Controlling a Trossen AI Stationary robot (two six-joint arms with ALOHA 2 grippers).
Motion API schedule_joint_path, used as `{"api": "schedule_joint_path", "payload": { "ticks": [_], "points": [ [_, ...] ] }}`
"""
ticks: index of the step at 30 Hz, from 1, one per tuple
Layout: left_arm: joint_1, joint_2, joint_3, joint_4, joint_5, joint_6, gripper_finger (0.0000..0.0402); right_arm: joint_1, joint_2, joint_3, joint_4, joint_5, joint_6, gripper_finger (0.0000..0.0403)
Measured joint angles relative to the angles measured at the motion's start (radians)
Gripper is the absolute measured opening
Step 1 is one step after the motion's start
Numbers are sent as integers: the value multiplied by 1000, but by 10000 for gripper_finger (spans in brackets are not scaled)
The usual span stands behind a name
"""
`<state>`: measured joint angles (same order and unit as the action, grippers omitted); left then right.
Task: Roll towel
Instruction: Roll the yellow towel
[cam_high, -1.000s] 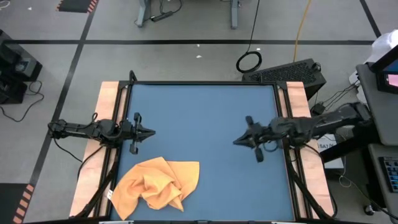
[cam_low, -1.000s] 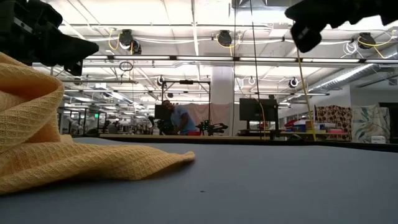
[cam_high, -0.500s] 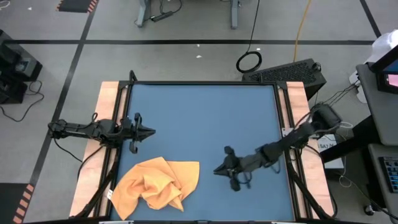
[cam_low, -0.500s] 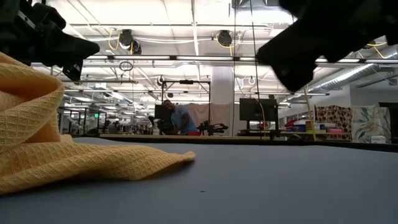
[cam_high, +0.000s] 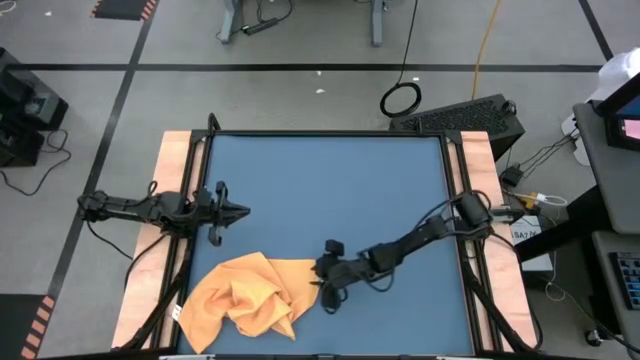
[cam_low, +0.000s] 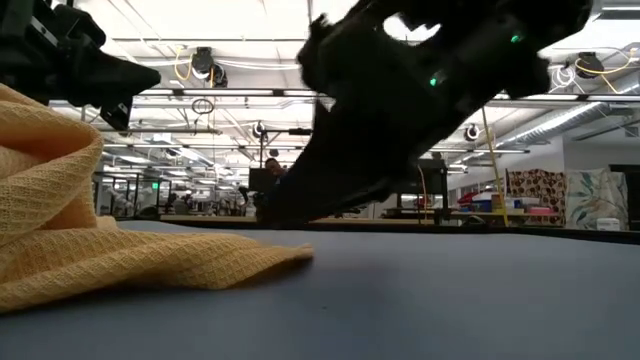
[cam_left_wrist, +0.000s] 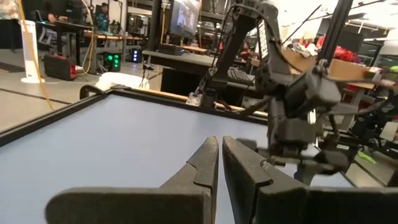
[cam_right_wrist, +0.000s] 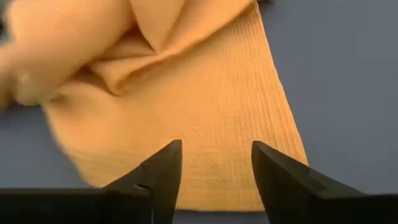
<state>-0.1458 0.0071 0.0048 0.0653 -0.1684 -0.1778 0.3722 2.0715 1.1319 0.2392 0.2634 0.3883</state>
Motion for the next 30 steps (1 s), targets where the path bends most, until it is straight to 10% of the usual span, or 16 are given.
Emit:
{"api": "schedule_joint_path", "payload": {
  "ticks": [9,18,30],
  "points": [
    [-50,28,3,8,-8,-18,31,-26,27,21,-134,-46,8,158],
    [-81,80,5,68,-20,-4,31,-35,-10,15,-169,-100,-122,10],
    [-80,167,74,79,-44,80,31,-77,-243,11,-427,22,-272,6]
  ]
}}
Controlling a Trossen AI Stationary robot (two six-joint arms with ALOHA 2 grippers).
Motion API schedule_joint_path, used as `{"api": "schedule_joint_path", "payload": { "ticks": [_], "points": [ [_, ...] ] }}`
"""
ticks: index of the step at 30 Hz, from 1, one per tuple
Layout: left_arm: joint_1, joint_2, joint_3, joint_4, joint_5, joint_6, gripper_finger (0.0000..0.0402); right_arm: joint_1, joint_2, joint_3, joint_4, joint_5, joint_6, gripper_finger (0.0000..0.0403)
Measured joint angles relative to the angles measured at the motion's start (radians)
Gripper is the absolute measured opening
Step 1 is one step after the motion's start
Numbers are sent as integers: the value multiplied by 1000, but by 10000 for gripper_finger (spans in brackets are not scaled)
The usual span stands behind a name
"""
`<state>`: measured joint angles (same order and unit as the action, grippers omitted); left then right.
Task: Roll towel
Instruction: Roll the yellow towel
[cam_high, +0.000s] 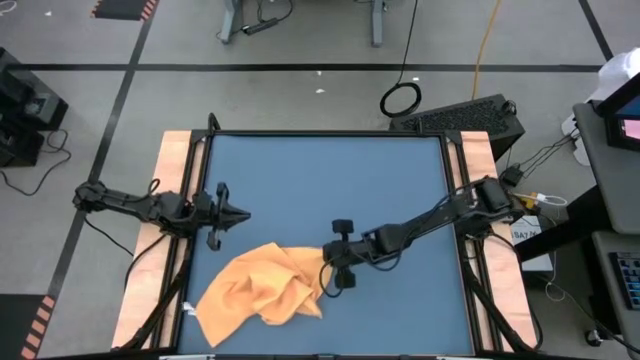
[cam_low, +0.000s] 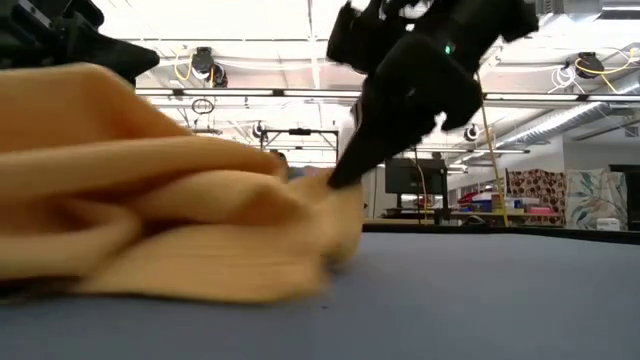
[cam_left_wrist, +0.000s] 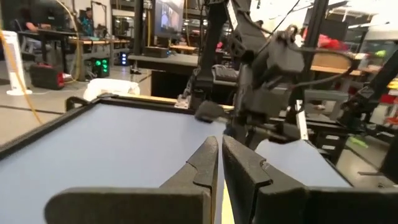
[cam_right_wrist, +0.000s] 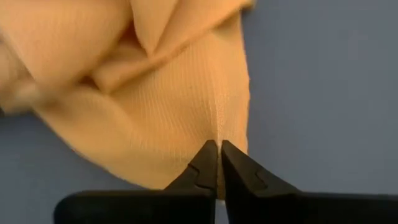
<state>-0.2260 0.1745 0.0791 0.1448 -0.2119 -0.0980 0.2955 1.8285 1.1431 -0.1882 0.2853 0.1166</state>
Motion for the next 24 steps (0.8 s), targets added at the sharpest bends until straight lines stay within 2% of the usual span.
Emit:
{"api": "schedule_joint_path", "payload": {
  "ticks": [6,14,18,24],
  "points": [
    [2,140,67,6,-90,11,31,-2,-106,1,-9,109,-99,2],
    [3,445,193,58,-88,28,37,-5,-171,2,-27,281,-154,3],
    [3,616,270,72,-79,30,77,1,-205,2,-44,287,-136,4],
    [1,848,330,198,-20,50,173,47,-228,3,-147,289,-59,4]
  ]
}}
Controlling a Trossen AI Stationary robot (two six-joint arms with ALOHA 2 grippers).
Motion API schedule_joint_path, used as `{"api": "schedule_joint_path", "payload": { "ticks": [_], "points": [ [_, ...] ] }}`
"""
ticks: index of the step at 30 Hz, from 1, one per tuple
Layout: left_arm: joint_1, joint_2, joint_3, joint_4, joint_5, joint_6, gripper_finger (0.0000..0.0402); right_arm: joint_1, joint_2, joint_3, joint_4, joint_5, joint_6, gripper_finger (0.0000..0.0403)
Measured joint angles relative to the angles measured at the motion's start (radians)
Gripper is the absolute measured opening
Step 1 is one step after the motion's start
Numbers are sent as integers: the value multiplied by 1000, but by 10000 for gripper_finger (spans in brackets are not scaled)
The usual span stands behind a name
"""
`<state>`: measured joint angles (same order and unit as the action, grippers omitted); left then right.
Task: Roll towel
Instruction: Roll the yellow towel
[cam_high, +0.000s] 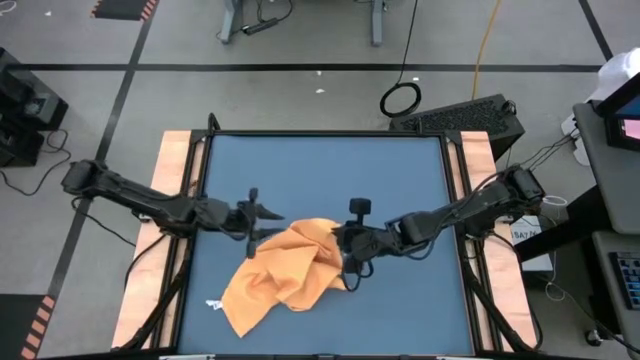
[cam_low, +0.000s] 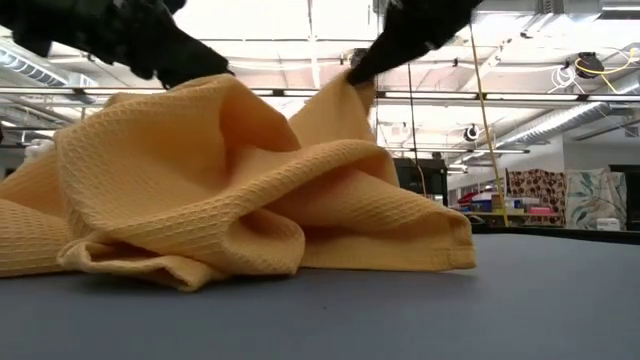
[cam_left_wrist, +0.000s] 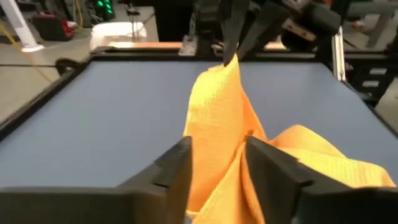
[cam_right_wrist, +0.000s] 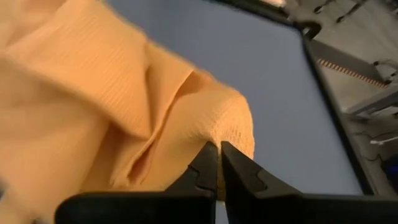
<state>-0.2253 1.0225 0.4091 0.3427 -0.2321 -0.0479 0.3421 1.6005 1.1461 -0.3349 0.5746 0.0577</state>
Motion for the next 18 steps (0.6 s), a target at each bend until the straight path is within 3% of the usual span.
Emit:
{"api": "schedule_joint_path", "payload": {
  "ticks": [8,18],
  "points": [
    [0,217,67,175,-3,2,257,63,0,0,-110,1,65,4],
    [2,517,253,191,39,15,267,79,-1,0,-59,1,-44,4]
  ]
}}
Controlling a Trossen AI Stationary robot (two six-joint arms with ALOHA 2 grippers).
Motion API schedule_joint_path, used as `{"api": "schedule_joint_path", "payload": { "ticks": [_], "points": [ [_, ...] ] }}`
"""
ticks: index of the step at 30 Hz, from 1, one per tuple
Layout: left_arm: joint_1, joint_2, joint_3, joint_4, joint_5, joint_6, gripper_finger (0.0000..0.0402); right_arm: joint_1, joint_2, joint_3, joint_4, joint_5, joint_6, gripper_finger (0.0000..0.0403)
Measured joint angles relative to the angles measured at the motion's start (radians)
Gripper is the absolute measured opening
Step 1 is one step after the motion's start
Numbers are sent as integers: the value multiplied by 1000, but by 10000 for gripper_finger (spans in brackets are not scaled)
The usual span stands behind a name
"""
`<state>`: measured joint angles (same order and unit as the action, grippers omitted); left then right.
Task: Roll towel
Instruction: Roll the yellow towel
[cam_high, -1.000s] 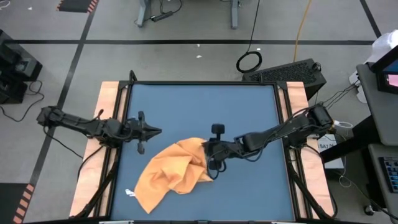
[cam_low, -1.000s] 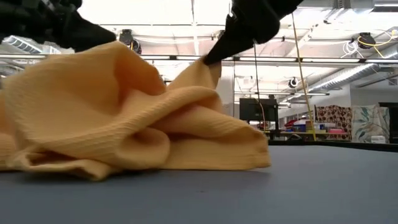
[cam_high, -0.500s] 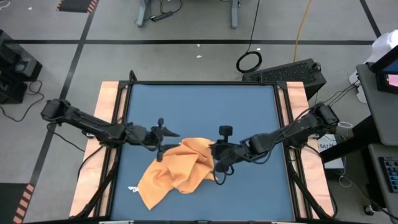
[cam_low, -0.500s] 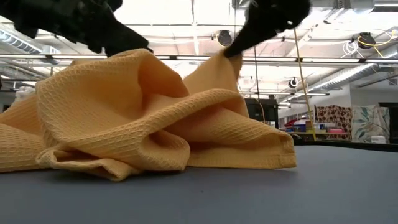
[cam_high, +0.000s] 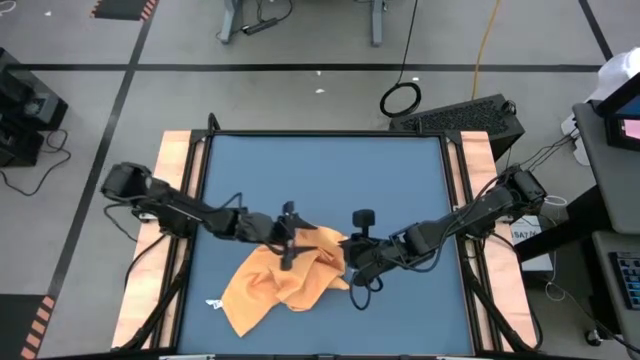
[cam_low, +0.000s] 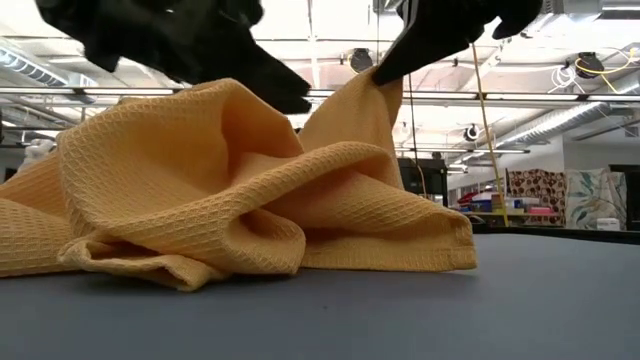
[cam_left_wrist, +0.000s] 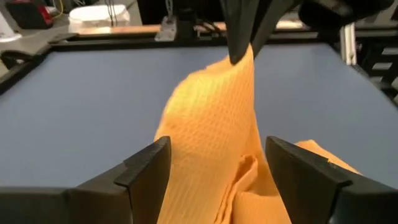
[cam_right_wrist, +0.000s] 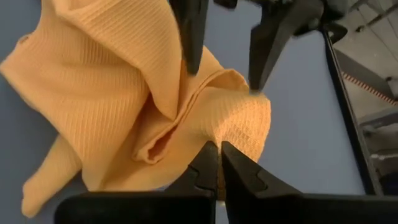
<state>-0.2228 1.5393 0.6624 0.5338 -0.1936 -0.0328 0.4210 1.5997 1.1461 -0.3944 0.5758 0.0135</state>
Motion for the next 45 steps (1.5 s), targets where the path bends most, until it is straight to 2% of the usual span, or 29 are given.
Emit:
{"api": "schedule_joint_path", "payload": {
  "ticks": [6,17,19,22,25,29,30,34,37,45],
  "points": [
    [9,77,76,-4,-91,65,267,1,0,0,-7,0,-3,4],
    [21,78,84,-26,-97,118,262,8,0,0,-28,-2,4,4],
    [33,79,84,-59,-54,119,247,7,0,0,-28,-2,3,4],
    [41,79,84,-67,36,120,201,7,0,0,-27,-2,1,4],
    [38,79,84,-66,77,140,134,4,0,0,-25,-2,-3,4],
    [39,79,84,-56,82,148,32,4,0,0,-24,-1,-2,4],
    [39,79,83,-48,82,148,17,4,0,0,-24,-1,3,4],
    [32,78,83,-32,82,152,16,4,0,0,-28,-1,29,8],
    [23,69,83,-33,82,153,12,6,0,0,-49,3,77,27],
    [-32,-20,83,-75,83,179,6,38,0,-1,-217,-8,275,127]
  ]
}}
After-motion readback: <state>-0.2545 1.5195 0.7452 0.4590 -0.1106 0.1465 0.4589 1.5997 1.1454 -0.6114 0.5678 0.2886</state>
